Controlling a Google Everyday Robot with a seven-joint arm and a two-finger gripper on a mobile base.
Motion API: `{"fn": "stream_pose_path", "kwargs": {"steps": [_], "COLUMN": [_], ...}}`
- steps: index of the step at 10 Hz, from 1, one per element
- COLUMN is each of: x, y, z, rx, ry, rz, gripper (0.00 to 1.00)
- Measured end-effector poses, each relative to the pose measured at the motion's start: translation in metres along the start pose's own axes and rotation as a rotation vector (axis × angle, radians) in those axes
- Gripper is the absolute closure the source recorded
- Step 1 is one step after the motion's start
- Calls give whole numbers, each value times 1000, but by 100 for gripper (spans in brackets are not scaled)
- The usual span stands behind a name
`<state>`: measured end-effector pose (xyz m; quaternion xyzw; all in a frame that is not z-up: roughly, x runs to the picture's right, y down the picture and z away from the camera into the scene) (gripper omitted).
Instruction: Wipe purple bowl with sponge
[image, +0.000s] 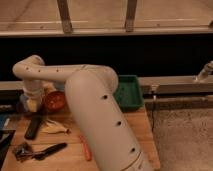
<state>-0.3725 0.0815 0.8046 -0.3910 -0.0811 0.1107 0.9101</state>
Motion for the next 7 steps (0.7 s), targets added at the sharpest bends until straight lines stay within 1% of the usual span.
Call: {"fn": "stream_pose_path", "kwargs": {"steps": [2,3,4,6,7], "x": [1,-5,-15,-44,-59], "y": [-21,-31,-35,-35,-25], "z": [-3,-4,-5,-6,-7], "rx": [7,13,16,17,9], "ry": [-3,-6,-9,-9,-12], "rz": [16,10,-2,-75,-115], "gripper": [100,100,100,100,100]}}
